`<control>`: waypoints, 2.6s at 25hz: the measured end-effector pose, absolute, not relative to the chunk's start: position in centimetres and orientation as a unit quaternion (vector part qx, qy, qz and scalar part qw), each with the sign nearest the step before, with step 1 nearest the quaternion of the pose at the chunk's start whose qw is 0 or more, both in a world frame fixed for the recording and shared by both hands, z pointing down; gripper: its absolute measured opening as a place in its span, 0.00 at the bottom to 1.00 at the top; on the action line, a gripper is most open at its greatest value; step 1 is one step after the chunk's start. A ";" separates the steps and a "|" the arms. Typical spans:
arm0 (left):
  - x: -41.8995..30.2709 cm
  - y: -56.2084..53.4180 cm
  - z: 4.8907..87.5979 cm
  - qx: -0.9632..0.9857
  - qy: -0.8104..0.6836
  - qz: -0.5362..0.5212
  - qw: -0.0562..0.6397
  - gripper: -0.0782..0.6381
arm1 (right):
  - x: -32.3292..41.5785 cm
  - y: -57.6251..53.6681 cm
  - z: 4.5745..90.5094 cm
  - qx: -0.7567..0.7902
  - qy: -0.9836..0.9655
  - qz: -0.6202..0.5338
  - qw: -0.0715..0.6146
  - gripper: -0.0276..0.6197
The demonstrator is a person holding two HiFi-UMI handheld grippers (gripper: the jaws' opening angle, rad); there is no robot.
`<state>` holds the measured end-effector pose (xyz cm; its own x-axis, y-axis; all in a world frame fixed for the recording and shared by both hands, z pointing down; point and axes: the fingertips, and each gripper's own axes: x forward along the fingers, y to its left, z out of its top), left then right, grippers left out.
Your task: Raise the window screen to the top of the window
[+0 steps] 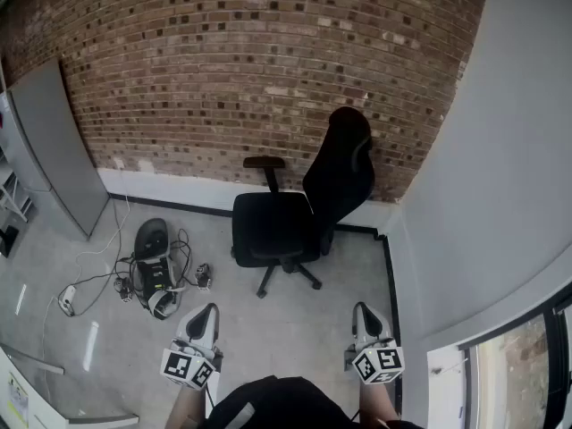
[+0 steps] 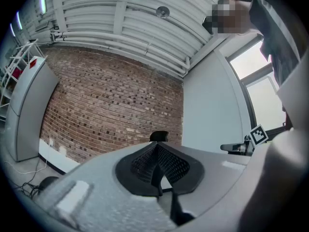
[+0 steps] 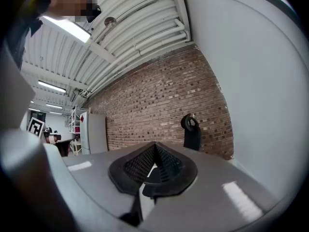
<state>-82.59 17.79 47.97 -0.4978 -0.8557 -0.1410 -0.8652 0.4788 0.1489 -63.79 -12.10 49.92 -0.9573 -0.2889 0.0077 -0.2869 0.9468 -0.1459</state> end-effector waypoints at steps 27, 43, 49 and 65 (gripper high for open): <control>-80.0 17.7 47.7 -0.576 0.805 0.137 -0.021 0.12 | -59.0 -7.7 48.6 -0.220 0.973 -0.072 0.005 0.05; -74.6 12.1 46.1 -0.704 0.699 0.124 -0.016 0.12 | -44.2 -5.0 48.2 -0.372 0.922 -0.095 0.046 0.05; -68.2 9.5 44.9 -0.734 0.666 0.132 -0.012 0.12 | -38.1 -6.0 48.7 -0.394 0.916 -0.075 0.027 0.05; -43.7 -0.4 44.5 -0.842 0.524 0.129 -0.023 0.12 | -11.8 -4.6 47.6 -0.541 0.839 -0.048 0.041 0.05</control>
<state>-43.72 -0.39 44.47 0.4175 -0.8881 -0.1924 -0.8763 -0.4496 0.1733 -11.75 -4.56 47.57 -0.4114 -0.9113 -0.0170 -0.9034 0.4101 -0.1253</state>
